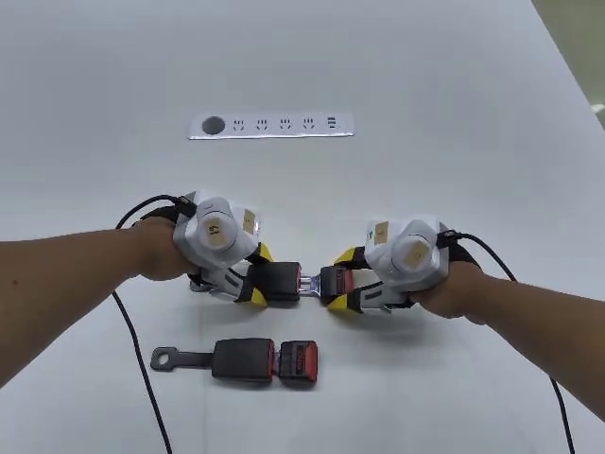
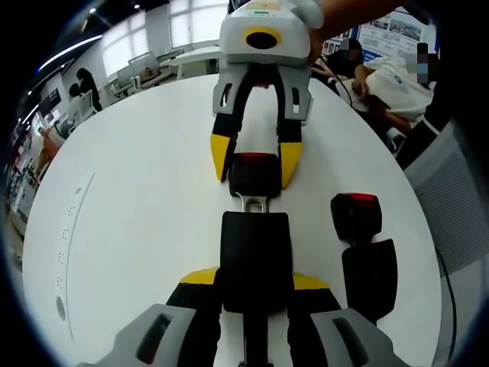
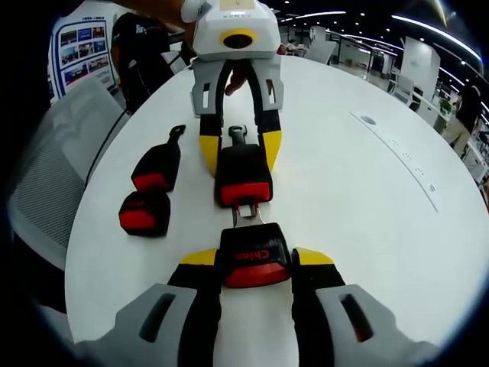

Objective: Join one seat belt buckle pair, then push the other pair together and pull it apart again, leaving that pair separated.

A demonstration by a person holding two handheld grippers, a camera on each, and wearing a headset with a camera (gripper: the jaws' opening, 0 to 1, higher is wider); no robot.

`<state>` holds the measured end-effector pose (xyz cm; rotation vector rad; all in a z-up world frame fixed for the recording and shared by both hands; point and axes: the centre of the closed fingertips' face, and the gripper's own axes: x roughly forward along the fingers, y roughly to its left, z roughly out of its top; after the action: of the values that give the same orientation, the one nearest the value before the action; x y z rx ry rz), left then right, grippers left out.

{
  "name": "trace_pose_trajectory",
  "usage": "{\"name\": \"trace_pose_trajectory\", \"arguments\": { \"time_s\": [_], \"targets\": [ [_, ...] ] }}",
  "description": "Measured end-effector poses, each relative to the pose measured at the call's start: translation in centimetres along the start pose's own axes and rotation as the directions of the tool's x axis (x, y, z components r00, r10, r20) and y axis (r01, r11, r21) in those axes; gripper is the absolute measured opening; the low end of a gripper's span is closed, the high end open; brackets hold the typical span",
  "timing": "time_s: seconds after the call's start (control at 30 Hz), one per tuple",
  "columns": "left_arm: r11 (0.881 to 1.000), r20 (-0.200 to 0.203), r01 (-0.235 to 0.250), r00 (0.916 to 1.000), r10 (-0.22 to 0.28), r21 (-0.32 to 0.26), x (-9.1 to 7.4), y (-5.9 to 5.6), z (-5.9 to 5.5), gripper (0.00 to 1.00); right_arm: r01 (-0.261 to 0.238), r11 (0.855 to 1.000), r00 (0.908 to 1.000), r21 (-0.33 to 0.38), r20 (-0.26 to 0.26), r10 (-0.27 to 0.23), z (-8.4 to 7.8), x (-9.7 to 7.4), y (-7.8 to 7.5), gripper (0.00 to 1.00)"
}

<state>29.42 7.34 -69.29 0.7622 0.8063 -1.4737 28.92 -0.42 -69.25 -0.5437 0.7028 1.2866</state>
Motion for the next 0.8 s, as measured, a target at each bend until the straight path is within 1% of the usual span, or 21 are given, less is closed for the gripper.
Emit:
{"name": "trace_pose_trajectory", "arguments": {
  "time_s": [0.27, 0.43, 0.5, 0.63, 0.73, 0.8],
  "targets": [
    [1.000, 0.001, -0.001, 1.0000, 0.001, -0.003, -0.1, 0.0, 0.1, 0.33, 0.000, 1.000, 1.0000, -0.001, -0.006, 0.000, -0.7, -0.7, 0.0, 0.33],
    [1.000, 0.003, -0.002, 1.0000, 0.002, -0.003, -0.1, -0.1, 0.2, 0.33, 0.002, 1.000, 0.9999, 0.000, -0.013, -0.002, -1.3, -1.0, -0.3, 0.33],
    [1.000, 0.003, -0.001, 1.0000, 0.001, -0.003, -0.1, -0.1, 0.2, 0.33, 0.002, 1.000, 0.9999, 0.000, -0.016, -0.002, -1.5, -1.1, -0.3, 0.34],
    [1.000, 0.002, -0.001, 1.0000, 0.001, -0.003, -0.1, 0.0, 0.1, 0.33, 0.007, 1.000, 0.9998, 0.001, -0.021, -0.007, -2.1, -1.3, -0.6, 0.34],
    [1.000, 0.003, -0.001, 1.0000, 0.001, -0.002, 0.0, 0.0, 0.0, 0.33, 0.009, 1.000, 0.9997, 0.004, -0.022, -0.008, -2.2, -1.6, -0.4, 0.34],
    [1.000, 0.002, -0.001, 1.0000, 0.001, -0.002, -0.1, -0.1, 0.1, 0.33, 0.011, 1.000, 0.9997, 0.006, -0.024, -0.011, -2.4, -1.8, -0.6, 0.34]
  ]
}}
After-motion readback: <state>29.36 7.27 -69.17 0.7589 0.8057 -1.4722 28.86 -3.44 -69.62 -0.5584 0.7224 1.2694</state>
